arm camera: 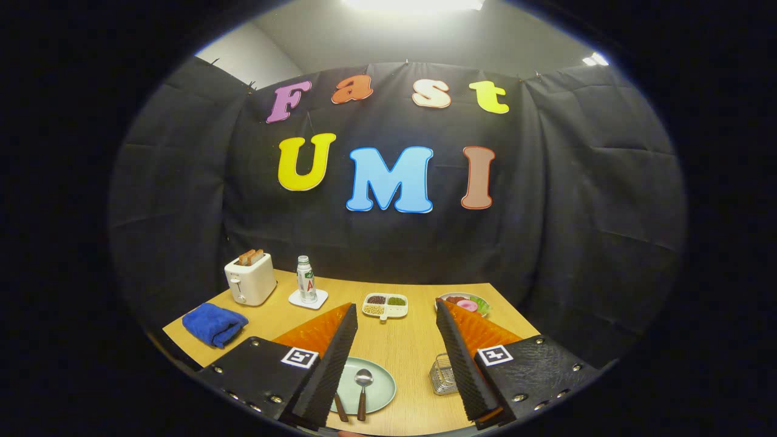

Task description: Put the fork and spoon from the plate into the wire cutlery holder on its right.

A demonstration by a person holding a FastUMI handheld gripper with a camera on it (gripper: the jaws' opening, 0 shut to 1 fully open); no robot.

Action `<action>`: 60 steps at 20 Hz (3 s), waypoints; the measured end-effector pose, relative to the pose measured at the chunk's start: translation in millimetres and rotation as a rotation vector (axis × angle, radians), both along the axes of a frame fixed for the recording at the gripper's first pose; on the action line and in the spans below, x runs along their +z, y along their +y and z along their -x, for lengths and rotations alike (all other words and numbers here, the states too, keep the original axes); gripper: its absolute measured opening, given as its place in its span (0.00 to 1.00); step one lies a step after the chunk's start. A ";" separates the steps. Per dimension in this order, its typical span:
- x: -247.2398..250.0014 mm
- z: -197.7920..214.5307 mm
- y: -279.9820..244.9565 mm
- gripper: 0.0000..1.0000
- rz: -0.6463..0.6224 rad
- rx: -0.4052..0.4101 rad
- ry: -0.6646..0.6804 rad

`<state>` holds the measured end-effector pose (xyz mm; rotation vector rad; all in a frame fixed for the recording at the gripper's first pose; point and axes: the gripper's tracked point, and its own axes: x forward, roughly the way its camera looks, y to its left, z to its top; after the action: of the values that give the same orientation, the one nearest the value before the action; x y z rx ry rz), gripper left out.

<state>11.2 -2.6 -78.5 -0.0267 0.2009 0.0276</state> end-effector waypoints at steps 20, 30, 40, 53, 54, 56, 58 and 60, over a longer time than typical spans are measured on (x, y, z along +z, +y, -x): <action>-177.5 8.8 23.8 0.81 0.149 0.136 0.538; -249.5 17.6 30.3 0.80 0.214 0.174 0.774; -275.6 14.7 39.0 0.75 0.240 0.200 0.919; -298.5 7.6 36.4 0.15 0.252 0.242 1.113; -302.4 7.7 37.6 0.08 0.231 0.263 1.114; -292.5 10.7 35.6 0.01 0.233 0.286 1.151; -283.8 17.2 32.6 0.01 0.204 0.326 1.211; -272.9 22.4 27.0 0.01 0.187 0.357 1.253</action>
<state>-11.2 24.4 -351.3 -0.2330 1.4502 0.3855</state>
